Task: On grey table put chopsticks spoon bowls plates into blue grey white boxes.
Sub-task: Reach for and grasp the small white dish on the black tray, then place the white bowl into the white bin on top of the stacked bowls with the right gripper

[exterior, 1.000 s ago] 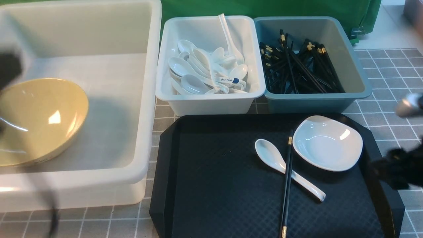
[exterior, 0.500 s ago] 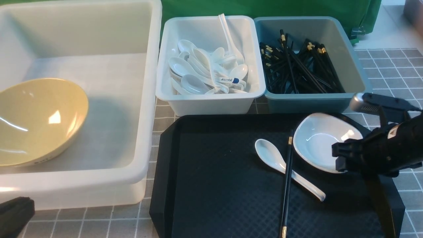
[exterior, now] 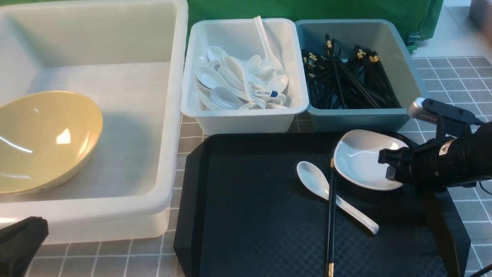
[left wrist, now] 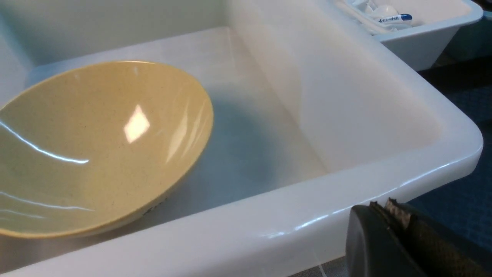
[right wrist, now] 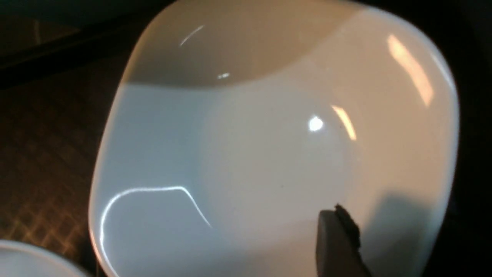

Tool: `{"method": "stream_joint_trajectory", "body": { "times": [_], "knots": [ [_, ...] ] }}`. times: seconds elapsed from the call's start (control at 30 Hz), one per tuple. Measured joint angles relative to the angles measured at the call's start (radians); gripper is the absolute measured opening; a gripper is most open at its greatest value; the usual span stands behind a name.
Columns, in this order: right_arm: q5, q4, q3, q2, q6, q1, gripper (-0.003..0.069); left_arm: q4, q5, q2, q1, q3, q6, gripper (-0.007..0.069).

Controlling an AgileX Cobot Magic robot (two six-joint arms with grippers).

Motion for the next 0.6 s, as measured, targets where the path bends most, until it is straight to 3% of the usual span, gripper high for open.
{"method": "stream_joint_trajectory", "body": {
  "times": [0.17,0.3,0.43,0.6],
  "knots": [
    [-0.061,0.004,0.0,0.007,-0.03,0.0,0.0123,0.001,-0.006,0.0,0.0,0.0,0.0,-0.0008],
    [-0.053,0.013,-0.002,-0.023,-0.1,0.0,0.0103,0.001,0.004,-0.006,0.0,-0.014,0.0,-0.0008],
    [0.057,0.009,-0.002,-0.137,-0.234,0.0,0.0084,0.001,-0.009,-0.08,0.0,-0.055,0.008,-0.0008],
    [0.136,0.002,0.001,-0.306,-0.283,0.0,0.0072,0.001,-0.031,-0.183,0.0,-0.052,0.015,-0.0008]
  ]
}}
